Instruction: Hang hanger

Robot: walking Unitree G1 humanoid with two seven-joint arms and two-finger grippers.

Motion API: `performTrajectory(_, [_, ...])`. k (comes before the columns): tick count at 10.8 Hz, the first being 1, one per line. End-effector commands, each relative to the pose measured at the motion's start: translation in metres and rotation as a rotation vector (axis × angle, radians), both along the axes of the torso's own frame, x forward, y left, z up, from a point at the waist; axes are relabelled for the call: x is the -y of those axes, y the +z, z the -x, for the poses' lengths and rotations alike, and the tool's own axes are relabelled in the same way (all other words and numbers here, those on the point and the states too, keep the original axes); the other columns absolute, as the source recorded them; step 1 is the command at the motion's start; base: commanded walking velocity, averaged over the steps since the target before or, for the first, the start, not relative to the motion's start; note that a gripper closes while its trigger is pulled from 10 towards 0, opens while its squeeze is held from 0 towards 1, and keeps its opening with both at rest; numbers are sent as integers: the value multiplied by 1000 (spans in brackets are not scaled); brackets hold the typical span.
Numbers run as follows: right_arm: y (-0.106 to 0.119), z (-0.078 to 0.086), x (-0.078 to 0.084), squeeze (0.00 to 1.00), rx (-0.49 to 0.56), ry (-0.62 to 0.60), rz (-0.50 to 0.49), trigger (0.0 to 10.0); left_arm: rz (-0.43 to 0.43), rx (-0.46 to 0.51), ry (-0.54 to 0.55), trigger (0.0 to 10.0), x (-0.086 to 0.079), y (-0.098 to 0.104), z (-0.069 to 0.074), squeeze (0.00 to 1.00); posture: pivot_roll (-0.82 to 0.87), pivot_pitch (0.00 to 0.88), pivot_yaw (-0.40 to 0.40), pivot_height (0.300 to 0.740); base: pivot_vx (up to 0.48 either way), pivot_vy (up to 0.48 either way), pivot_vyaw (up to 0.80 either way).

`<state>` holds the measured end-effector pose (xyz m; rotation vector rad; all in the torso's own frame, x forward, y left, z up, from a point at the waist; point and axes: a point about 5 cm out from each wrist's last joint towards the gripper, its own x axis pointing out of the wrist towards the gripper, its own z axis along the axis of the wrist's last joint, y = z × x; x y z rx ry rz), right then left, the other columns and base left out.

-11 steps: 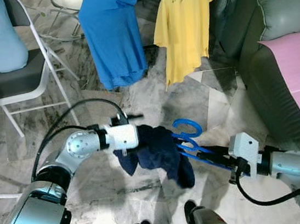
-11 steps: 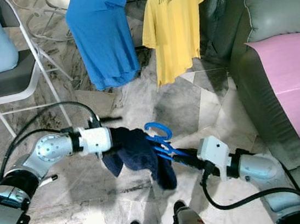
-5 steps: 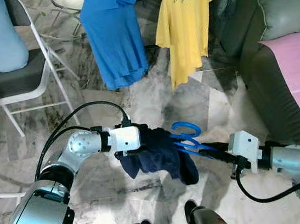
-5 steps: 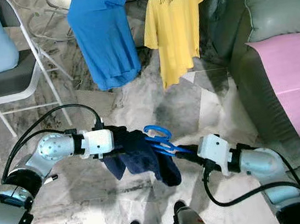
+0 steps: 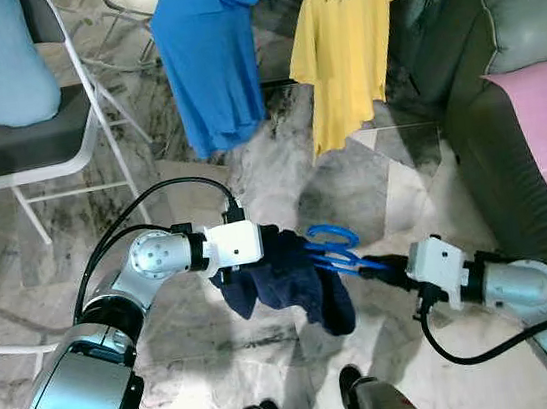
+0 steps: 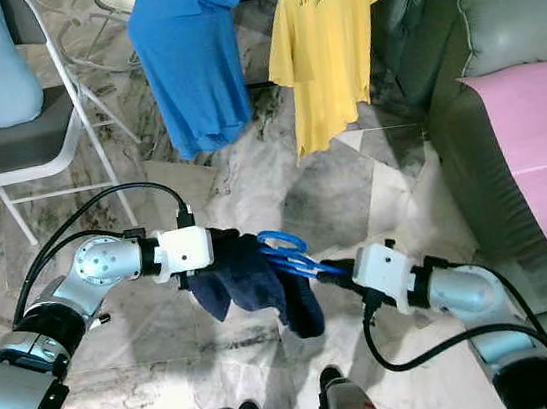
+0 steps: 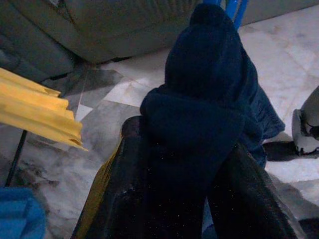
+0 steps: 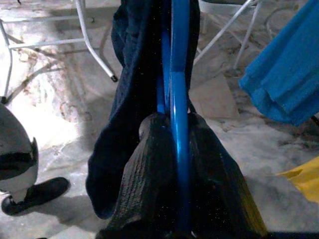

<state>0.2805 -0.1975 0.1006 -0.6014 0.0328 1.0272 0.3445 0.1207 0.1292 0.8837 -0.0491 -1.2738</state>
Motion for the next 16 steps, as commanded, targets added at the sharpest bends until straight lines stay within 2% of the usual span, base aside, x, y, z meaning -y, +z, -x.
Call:
performTrajectory(1, [8, -4, -6, 0, 62, 13, -29, 10000, -31, -21, -11, 0, -1, -4, 1, 0, -91, 248, 141, 740, 0, 0, 0])
performTrajectory(7, [16, -7, -9, 0, 115, 25, -37, 10000, -98, -81, 0, 0, -2, -21, 7, 0, -101, 253, 145, 740, 0, 0, 0])
performTrajectory(12, [18, -10, -8, 0, 132, 20, -28, 10000, -66, -137, 43, 0, -10, -28, 10, 0, -95, 256, 135, 740, 0, 0, 0])
performTrajectory(13, [18, -10, -8, 0, 132, 21, -26, 10000, -46, -74, 80, 0, -11, -22, 5, 0, -91, 258, 137, 740, 0, 0, 0])
performTrajectory(14, [19, -12, -6, 616, 133, 4, -23, 10000, 16, 25, 159, 0, -10, -9, -5, 0, -88, 262, 136, 740, 0, 0, 0])
performTrajectory(15, [21, -15, -4, 1000, 139, -19, -32, 10000, 39, 73, 206, 0, -11, -3, -10, 0, -83, 266, 132, 740, 0, 0, 0])
performTrajectory(16, [23, -18, -4, 1000, 156, -27, -19, 10000, 31, 71, 220, 0, -13, -4, -10, 0, -78, 268, 131, 740, 0, 0, 0])
